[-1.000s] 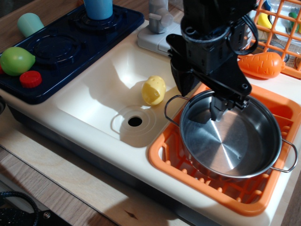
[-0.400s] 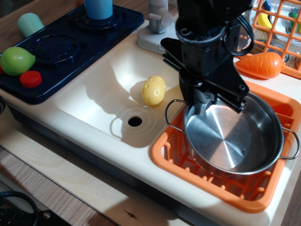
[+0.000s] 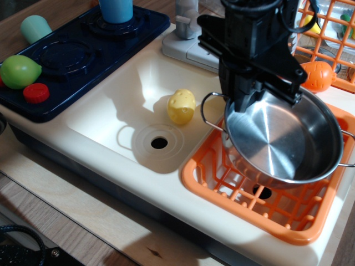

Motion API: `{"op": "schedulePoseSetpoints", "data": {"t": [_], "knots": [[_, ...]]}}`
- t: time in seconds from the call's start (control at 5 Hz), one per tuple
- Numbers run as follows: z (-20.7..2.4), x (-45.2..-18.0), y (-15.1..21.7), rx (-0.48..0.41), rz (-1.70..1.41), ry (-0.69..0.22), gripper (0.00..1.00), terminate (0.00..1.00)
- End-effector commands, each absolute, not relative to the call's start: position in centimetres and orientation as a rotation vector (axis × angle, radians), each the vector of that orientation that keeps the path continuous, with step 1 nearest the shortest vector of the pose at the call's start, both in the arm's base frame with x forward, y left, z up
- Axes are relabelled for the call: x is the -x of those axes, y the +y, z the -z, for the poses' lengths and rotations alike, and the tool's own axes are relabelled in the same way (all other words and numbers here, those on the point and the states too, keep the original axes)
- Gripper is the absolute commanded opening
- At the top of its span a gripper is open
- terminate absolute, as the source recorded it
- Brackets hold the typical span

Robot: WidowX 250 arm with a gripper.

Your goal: Put pan from drying rack into sink

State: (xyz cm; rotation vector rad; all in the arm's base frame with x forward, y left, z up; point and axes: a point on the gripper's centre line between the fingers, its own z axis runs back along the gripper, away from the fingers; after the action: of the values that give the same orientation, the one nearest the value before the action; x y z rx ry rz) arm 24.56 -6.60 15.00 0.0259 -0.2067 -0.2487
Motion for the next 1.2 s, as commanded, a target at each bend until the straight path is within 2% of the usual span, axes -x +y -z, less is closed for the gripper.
{"op": "schedulePoseSetpoints", "data": {"t": [0.0,0.2,0.4,0.6,1.0], "knots": [[-18.2,-25.5,-3.7,-0.044,0.273,-0.214,0.00,0.00],[-18.1,-25.9,-0.7,-0.056,0.316,-0.244,0.00,0.00],[-17.5,-25.7,1.8,-0.114,0.368,-0.293,0.00,0.00],[-16.4,-25.0,3.9,-0.132,0.416,-0.343,1.00,0.00],[-16.4,-25.0,3.9,-0.132,0.416,-0.343,1.00,0.00]]}}
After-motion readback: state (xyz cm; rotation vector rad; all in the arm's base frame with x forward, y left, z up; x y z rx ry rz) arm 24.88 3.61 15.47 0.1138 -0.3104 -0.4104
